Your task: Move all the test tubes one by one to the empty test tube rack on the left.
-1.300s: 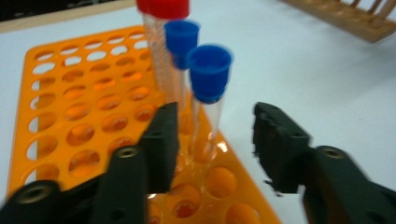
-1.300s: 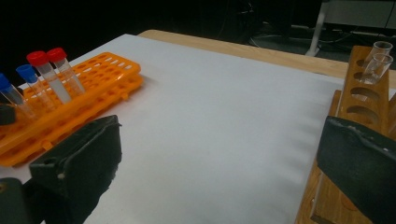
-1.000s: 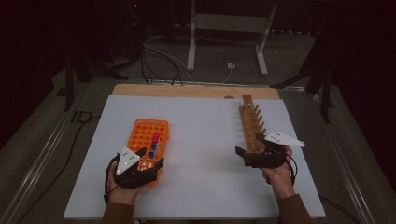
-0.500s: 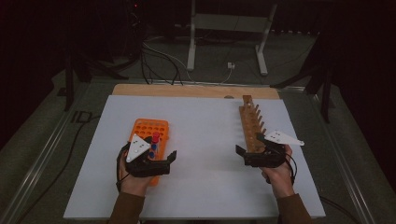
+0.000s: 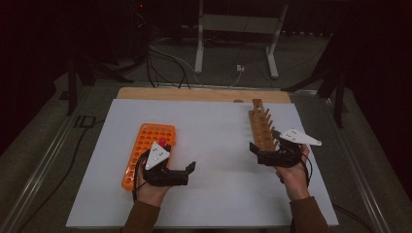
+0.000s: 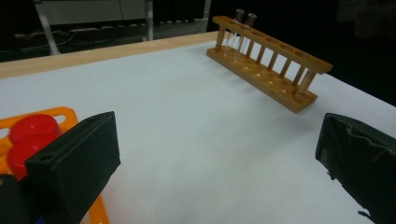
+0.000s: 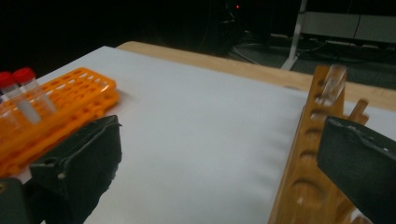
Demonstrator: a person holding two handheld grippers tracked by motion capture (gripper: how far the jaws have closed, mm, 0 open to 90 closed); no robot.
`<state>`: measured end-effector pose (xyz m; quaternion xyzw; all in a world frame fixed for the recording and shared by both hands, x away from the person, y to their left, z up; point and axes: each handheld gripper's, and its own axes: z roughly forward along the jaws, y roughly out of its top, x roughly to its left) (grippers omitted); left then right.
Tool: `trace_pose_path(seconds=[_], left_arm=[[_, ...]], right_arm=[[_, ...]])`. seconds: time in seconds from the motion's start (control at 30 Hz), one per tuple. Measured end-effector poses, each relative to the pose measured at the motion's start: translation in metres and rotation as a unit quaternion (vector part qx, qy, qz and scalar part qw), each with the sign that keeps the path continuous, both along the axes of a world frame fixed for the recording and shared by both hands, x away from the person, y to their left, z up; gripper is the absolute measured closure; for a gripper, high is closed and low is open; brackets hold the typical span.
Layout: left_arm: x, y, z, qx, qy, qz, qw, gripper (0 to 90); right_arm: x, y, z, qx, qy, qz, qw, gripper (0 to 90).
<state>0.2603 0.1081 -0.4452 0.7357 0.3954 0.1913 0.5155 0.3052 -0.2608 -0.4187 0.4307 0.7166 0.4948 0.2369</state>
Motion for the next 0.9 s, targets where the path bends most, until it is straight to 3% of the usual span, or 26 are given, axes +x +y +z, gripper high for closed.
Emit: trace_pose_path(seconds=[0.2, 0.37, 0.57, 0.9], left_arm=[[0.0, -0.002, -0.001, -0.002, 0.004, 0.002, 1.0, 0.6], [0.0, -0.002, -0.002, -0.001, 0.006, -0.001, 1.0, 0.6], [-0.001, -0.001, -0.002, -0.004, 0.005, 0.003, 1.0, 0.6], [-0.002, 0.004, 0.001, -0.018, 0.006, 0.003, 0.9998, 0.6]], right_arm=[[0.027, -0.006, 0.011, -0.005, -0.001, -0.01, 0.9999, 0.0], [0.049, -0.013, 0.017, -0.004, -0.008, -0.031, 0.9995, 5.9], [0.083, -0.017, 0.013, -0.03, 0.016, -0.059, 0.9977, 13.6], [0.126, -0.026, -0.004, -0.024, 0.057, -0.083, 0.9946, 37.4]])
